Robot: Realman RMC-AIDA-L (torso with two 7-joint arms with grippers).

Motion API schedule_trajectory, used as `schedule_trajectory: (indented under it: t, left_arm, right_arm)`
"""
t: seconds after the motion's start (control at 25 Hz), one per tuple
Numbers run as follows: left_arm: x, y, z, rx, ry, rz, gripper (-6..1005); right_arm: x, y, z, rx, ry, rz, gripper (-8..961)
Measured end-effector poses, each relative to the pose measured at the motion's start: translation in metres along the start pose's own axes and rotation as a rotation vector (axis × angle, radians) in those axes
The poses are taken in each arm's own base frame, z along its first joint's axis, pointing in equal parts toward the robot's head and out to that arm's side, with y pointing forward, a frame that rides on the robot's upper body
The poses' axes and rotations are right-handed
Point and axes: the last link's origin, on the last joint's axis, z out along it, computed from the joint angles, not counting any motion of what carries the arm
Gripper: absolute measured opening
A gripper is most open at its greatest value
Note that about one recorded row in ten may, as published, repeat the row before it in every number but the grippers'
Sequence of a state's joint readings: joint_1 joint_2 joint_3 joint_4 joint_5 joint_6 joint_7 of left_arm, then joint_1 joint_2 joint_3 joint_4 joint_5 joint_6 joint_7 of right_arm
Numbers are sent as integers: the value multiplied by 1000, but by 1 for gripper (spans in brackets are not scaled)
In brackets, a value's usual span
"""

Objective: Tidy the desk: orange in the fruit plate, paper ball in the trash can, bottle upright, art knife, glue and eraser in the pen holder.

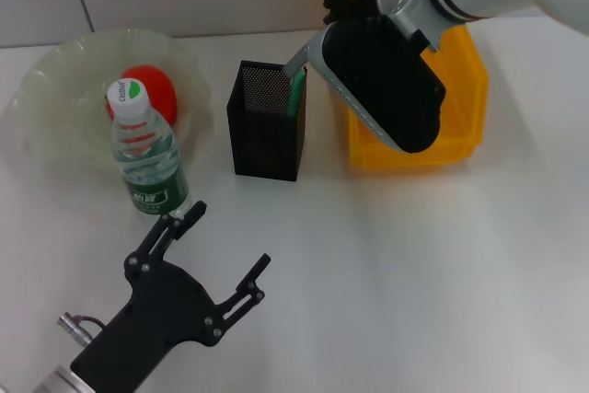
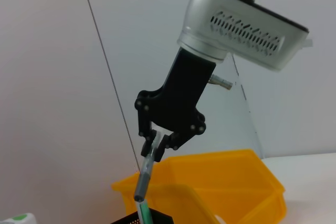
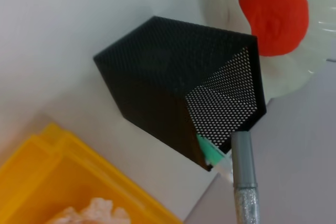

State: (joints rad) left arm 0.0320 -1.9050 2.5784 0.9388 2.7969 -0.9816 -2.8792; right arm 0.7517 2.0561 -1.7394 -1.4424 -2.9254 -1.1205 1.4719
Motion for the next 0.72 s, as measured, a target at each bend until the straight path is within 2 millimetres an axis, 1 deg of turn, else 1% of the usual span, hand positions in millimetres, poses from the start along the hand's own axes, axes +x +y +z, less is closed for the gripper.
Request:
schedule_trajectory:
  t: [0.24, 0.44, 0.72]
  left_arm:
    - [0, -1, 2, 3, 2, 0, 833]
    - [1, -3, 4, 3, 6, 3, 833]
    - [1, -5, 4, 7, 10, 5, 834]
  right_arm:
    - [-2, -4, 11, 10, 0, -31, 133]
    - [-10, -7, 12, 5, -12, -57, 133]
    - [-23, -5, 13, -25, -33, -95, 132]
